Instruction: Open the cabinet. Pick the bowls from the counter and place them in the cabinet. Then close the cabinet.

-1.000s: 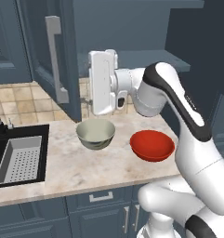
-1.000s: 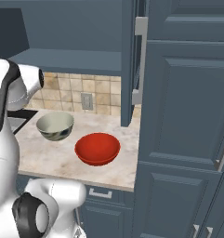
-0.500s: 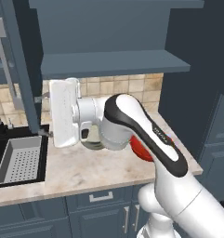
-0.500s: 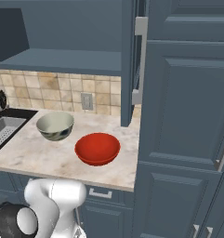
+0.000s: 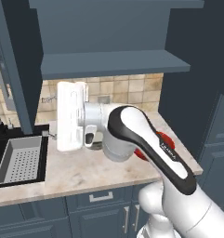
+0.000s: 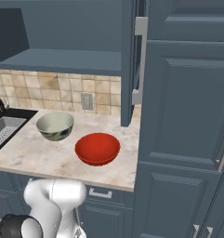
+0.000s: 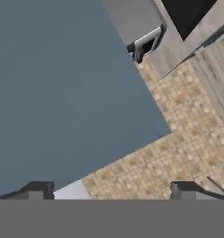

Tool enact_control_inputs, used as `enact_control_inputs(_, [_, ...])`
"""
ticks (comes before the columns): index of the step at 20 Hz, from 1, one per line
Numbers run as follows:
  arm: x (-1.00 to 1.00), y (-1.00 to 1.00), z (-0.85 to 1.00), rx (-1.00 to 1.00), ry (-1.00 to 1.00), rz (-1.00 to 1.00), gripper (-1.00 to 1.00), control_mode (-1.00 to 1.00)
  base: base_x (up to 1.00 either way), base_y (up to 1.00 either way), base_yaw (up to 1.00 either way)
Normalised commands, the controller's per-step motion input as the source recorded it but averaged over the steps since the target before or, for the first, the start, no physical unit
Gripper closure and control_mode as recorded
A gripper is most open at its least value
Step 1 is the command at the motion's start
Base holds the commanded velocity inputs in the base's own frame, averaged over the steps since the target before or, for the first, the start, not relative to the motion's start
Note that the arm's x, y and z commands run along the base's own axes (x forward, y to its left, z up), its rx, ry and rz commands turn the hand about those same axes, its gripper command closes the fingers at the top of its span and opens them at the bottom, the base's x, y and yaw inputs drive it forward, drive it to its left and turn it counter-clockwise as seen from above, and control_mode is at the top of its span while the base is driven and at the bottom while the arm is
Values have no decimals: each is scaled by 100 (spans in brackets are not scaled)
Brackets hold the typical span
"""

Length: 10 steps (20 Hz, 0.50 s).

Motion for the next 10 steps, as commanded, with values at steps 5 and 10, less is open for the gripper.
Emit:
enact_control_inputs(5, [-41,-100,5,0,10,-15,-100,-100,0,0,0])
enact_control_inputs(10, [-33,-84,0,-12,13,-19,-100,-100,0,0,0])
